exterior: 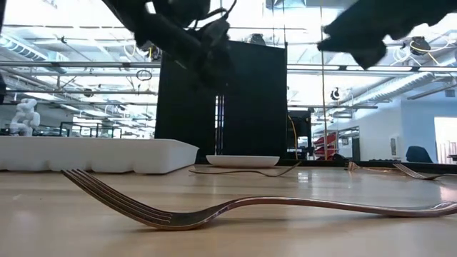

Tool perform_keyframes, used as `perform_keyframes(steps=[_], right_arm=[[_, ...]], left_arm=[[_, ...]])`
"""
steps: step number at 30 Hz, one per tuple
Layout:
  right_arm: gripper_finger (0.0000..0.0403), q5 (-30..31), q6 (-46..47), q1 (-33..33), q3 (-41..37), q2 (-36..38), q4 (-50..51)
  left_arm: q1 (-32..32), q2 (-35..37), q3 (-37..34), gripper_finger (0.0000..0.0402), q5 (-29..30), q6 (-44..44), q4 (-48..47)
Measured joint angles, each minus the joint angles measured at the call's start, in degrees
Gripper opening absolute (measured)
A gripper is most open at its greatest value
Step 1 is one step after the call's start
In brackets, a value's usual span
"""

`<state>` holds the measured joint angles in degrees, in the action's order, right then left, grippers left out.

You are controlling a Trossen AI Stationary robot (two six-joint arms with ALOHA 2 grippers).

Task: Sort silverware
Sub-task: Put the fork on the silverware tray

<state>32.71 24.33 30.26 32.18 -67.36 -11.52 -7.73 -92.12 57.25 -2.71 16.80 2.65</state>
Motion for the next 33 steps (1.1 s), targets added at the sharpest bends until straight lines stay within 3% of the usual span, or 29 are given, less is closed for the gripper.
perform_keyframes(steps=[3, 9, 15, 21, 28, 33], right_arm=[[0.0155, -0.4, 8.5, 0.5, 0.0, 2.5, 10.2], [0.0155, -9.1, 36.1, -0.3, 0.0, 4.4, 39.0], [0.0155, -16.6, 56.6, -1.0, 0.0, 4.0, 58.7], [0.0155, -19.6, 60.7, -1.1, 0.0, 2.5, 63.6], [0.0155, -19.9, 60.6, -1.1, 0.0, -2.9, 60.6], [0.0155, -23.4, 59.2, -1.1, 0.0, -8.3, 59.2]], left_arm=[[2.6, -5.0, 0.0, 0.0173, -0.8, -3.9, 9.0], [7.5, -12.1, 0.0, 0.0173, -2.0, -5.4, 24.4], [11.8, -12.4, 0.0, 0.0173, -0.8, -9.8, 31.6], [12.3, -11.7, 0.0, 0.0173, -0.2, -10.0, 31.5], [12.3, -11.8, 0.0, 0.0173, 0.0, -9.8, 29.6], [12.3, -11.8, 0.0, 0.0173, 0.0, -9.7, 29.6]])
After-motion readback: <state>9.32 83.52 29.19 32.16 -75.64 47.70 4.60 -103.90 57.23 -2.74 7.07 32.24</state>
